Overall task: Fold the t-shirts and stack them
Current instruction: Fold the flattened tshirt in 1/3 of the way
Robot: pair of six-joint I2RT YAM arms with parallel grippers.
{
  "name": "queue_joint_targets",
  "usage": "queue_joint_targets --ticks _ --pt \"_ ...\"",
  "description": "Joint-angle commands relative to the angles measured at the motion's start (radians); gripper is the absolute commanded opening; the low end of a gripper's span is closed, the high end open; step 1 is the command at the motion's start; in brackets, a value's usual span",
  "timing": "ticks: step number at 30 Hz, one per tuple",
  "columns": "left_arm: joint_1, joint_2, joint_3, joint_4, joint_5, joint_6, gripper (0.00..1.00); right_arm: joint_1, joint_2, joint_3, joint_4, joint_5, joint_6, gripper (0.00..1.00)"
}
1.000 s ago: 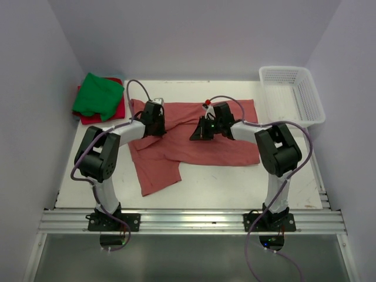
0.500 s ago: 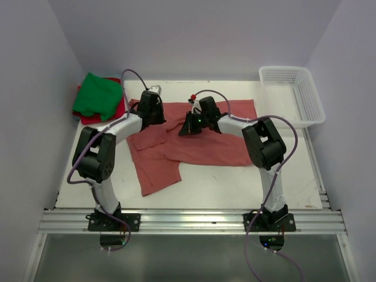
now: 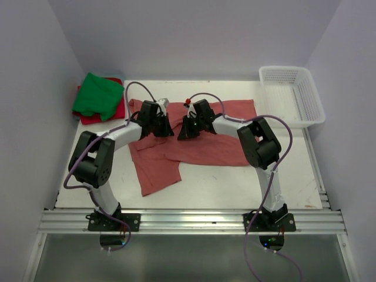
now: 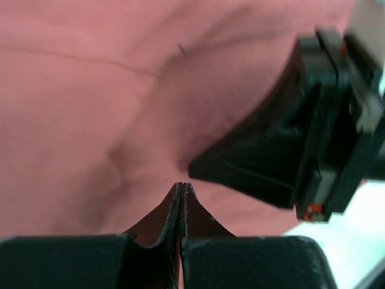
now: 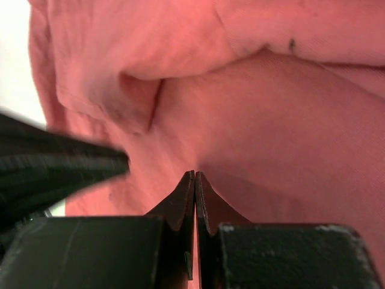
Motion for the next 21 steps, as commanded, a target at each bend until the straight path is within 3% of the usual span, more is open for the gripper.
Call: queue_joint_targets --ticks 1,11,21 --pt "-0.020 -0.004 -0.035 0.035 0.102 0.027 0.00 -0.004 -0.053 -0.006 -0.015 0.026 -0.025 0.00" --pt "-0.017 0.111 0.034 -0.002 -0.197 0.045 0.00 -0.004 -0.065 -0.030 -0.007 0.021 -0.028 0.00" --pt "-0.014 0.089 0.116 -0.062 -0.277 0.050 0.00 -0.004 -0.068 -0.044 -0.010 0.016 -0.038 0.00"
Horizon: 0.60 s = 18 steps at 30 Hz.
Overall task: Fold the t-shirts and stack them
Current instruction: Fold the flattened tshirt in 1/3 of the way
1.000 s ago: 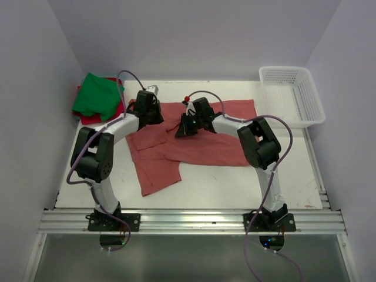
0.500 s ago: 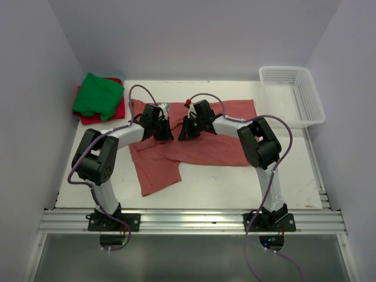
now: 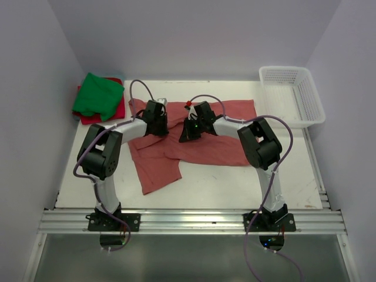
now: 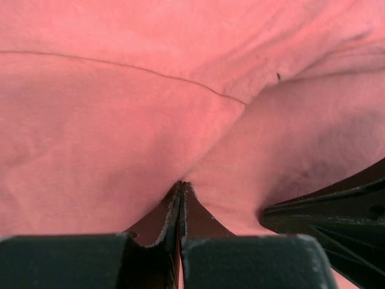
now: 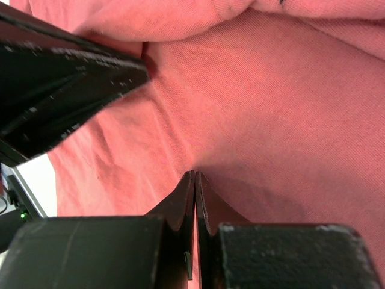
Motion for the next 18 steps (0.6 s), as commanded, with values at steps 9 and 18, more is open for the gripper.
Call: queue_joint_targets --ticks 9,18 --pt "0.011 -0.062 0.076 -0.074 -0.126 0.045 0.00 0.000 -0.034 0.014 -0.006 0.001 -0.017 0.00" --pt "0.057 -0.013 0.104 -0.065 -0.175 0.055 0.00 -0.002 0.014 0.068 -0.012 -0.011 -0.014 0.00"
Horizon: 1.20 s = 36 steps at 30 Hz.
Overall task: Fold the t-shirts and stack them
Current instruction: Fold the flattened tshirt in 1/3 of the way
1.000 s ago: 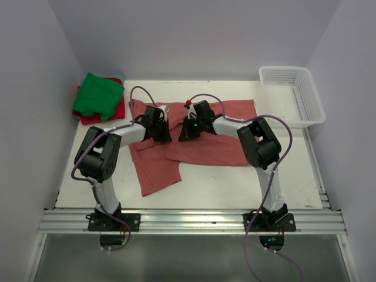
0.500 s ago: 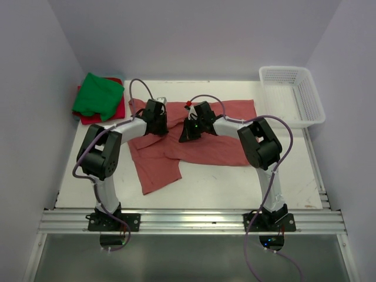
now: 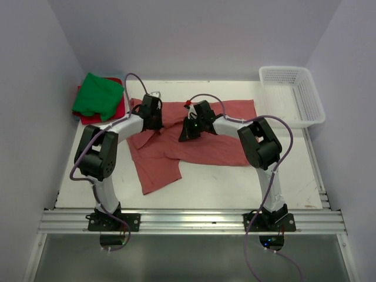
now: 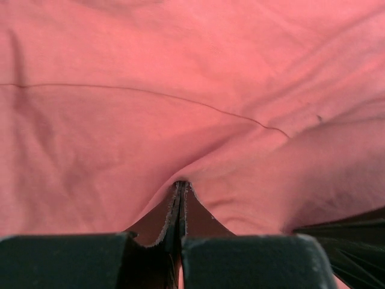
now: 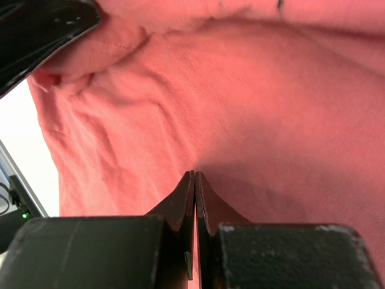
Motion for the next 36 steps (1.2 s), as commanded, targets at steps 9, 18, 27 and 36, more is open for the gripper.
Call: queue_joint_targets --ticks 9,18,27,36 --pt "0.094 0.088 0.040 0.040 0.010 0.028 0.00 -0.002 0.027 0.104 -0.018 -0.023 -0.008 0.00" --pt "0.131 0.153 0.050 0.100 0.105 0.005 0.00 0.027 0.075 0.204 -0.046 -0.030 -0.017 0.01" --pt "0.135 0.127 -0.002 0.158 0.167 -0.024 0.00 0.093 0.162 0.413 -0.164 0.085 -0.083 0.47" --pt "0.141 0.099 -0.036 0.183 0.196 -0.045 0.00 0.142 0.279 0.618 -0.262 0.222 -0.150 0.46"
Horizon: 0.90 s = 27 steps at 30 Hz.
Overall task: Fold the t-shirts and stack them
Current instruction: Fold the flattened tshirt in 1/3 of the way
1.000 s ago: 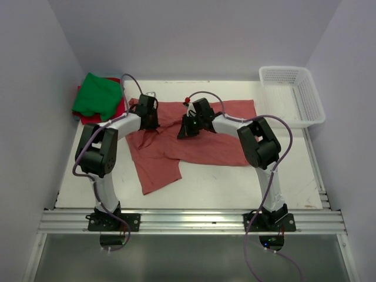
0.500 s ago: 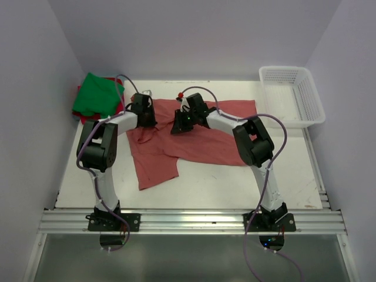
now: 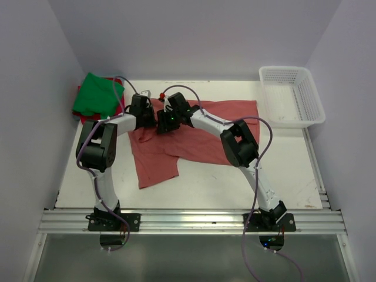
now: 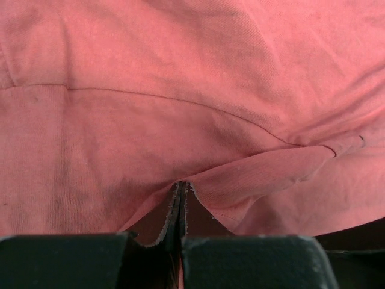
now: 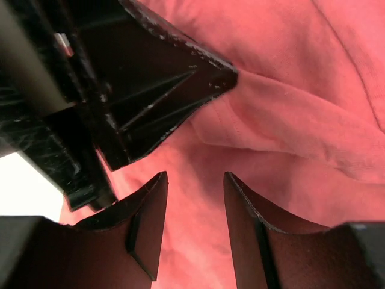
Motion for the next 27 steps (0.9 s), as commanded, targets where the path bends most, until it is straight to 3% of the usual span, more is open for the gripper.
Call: queue_joint_targets --ticks 1,9,17,27 --pt "0.007 -0.020 -0.039 0.010 0.037 -0.017 0.00 0.016 0.047 0.104 -0.070 0.117 -0.070 0.46" --pt "0.008 -0.029 -0.059 0.023 0.048 -0.024 0.00 0.039 0.072 0.129 -0.047 0.328 -0.168 0.44" --pt "0.007 -0.024 -0.073 0.032 0.059 -0.027 0.00 0.039 0.075 0.104 0.001 0.330 -0.230 0.43" --pt "0.008 -0.007 -0.071 0.030 0.059 -0.024 0.00 0.061 -0.033 0.005 0.067 0.307 -0.262 0.41"
